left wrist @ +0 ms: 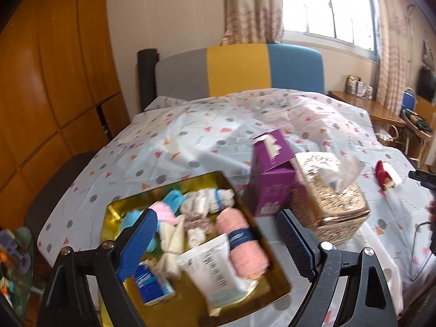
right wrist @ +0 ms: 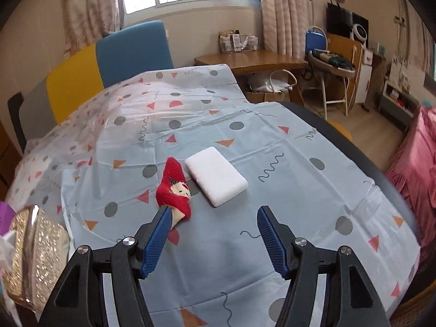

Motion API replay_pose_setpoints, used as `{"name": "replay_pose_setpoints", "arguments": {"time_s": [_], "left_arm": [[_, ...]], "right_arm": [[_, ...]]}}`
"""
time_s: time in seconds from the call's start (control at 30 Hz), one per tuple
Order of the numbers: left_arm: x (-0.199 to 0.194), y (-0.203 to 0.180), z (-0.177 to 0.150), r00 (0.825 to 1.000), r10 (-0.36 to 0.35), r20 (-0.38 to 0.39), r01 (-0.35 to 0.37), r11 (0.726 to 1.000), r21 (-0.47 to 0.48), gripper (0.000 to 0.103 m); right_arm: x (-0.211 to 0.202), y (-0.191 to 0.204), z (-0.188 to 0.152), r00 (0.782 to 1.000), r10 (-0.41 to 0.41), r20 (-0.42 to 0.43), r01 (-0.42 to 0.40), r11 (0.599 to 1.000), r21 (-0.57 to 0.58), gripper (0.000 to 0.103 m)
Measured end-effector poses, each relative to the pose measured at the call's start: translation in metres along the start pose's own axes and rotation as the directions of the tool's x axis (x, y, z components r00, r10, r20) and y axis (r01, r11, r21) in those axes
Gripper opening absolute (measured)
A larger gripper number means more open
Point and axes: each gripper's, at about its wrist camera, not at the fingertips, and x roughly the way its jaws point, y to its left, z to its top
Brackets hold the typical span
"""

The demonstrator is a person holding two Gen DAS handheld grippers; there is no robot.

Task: Organize soft objects
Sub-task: 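Move the left gripper toward the red Santa plush while the right approaches the white sponge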

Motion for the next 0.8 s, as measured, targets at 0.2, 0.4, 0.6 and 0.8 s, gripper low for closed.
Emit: {"name": "replay_pose_setpoints", "arguments": {"time_s": [0.2, 0.4, 0.6, 0.8], "left_arm": [[0.0, -0.035, 0.017, 0.997, -0.067, 0.024, 0.066, 0.996, 0.063, 0.09], [0.002, -0.071, 0.03, 0.991, -0.131, 0.033, 0.126, 0.984, 0.128, 0.09], [0.009, -0.113, 0.039, 0.981, -0.191, 0.026, 0.182, 0.962, 0.203, 0.09], [0.022, -0.154, 0.044, 0.968, -0.252, -0.015, 0.247, 0.936, 0.25, 0.09]], "right_arm": [[-0.003, -0.004, -0.002, 1.0, 0.01, -0.013, -0.009, 0.999, 0.032, 0.066], [0.002, -0.01, 0.001, 1.0, 0.007, -0.024, -0.005, 0.997, 0.076, 0.066], [0.0, -0.023, 0.003, 1.0, -0.006, -0.027, 0.009, 0.991, 0.134, 0.066], [0.009, -0.039, 0.001, 0.996, 0.0, -0.085, 0.019, 0.975, 0.223, 0.066]]}}
